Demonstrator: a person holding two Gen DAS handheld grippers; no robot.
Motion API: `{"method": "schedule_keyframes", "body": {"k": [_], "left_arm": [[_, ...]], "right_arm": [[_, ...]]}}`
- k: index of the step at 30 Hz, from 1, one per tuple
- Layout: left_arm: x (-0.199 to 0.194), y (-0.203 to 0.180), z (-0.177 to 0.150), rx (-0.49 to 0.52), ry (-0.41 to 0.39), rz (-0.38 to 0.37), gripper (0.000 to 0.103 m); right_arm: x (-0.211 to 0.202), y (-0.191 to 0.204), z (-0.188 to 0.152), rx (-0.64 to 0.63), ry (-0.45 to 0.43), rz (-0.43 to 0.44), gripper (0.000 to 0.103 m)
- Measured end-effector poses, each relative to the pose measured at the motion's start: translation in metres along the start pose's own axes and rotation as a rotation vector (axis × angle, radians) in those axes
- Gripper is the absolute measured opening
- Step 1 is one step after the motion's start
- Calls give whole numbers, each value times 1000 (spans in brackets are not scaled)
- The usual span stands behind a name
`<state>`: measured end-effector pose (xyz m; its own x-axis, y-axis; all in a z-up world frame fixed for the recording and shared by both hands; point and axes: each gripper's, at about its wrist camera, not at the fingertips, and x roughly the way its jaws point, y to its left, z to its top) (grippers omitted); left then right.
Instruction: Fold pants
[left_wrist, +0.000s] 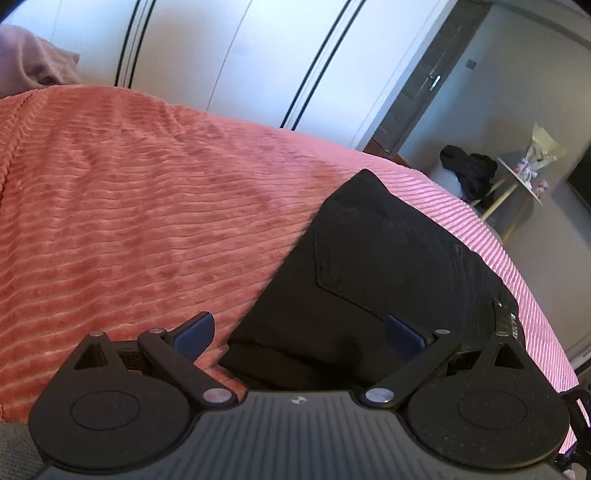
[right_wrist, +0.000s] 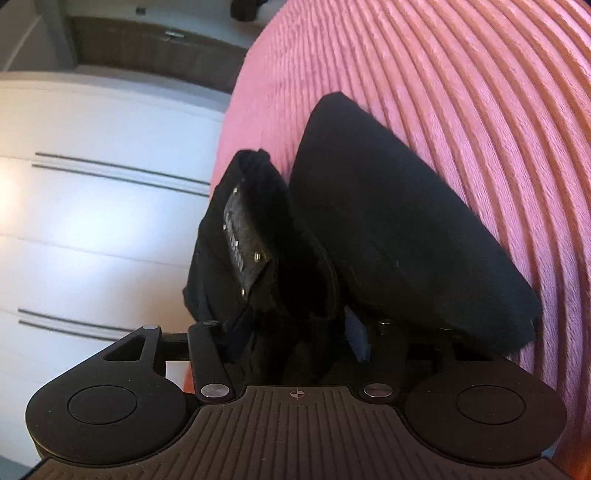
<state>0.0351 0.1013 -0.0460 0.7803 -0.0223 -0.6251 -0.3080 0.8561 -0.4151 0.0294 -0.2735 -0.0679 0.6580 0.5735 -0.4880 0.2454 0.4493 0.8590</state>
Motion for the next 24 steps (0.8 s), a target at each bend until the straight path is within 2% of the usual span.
{"method": "schedule_keyframes", "body": {"k": [4, 7, 8, 9, 10, 12, 14, 18, 20, 21, 22, 24], "left_arm": [[5, -9, -2, 52, 23, 21, 99], [6, -11, -3, 63, 32, 31, 99], [7, -11, -3, 61, 34, 42, 99], [7, -11, -3, 57, 37, 48, 99], [8, -10, -3, 55, 38, 53, 99], [8, -10, -3, 53, 35, 70, 99], [8, -10, -4, 55, 33, 73, 99], [8, -13, -5, 75, 24, 90, 99], [9, -14, -6, 83, 19, 99, 99], [9, -15, -6, 88, 16, 107, 99], [9, -16, -6, 91, 11, 114, 99], [9, -16, -7, 95, 2, 129, 99]], "right_arm": [[12, 6, 0, -9, 2, 0, 78], [20, 13, -3, -18, -17, 0, 81], [22, 15, -4, -24, -25, -4, 80], [22, 16, -4, -34, -31, -11, 71], [22, 16, -6, -45, -38, -25, 56], [21, 13, -8, -59, -50, -18, 51], [21, 12, -7, -53, -51, -8, 51], [25, 15, -5, -43, -42, -7, 66], [30, 23, -7, -87, -38, -36, 67], [32, 28, -8, -111, -38, -56, 65], [32, 32, -9, -138, -45, -86, 54], [30, 41, -12, -189, -56, -120, 46]]}}
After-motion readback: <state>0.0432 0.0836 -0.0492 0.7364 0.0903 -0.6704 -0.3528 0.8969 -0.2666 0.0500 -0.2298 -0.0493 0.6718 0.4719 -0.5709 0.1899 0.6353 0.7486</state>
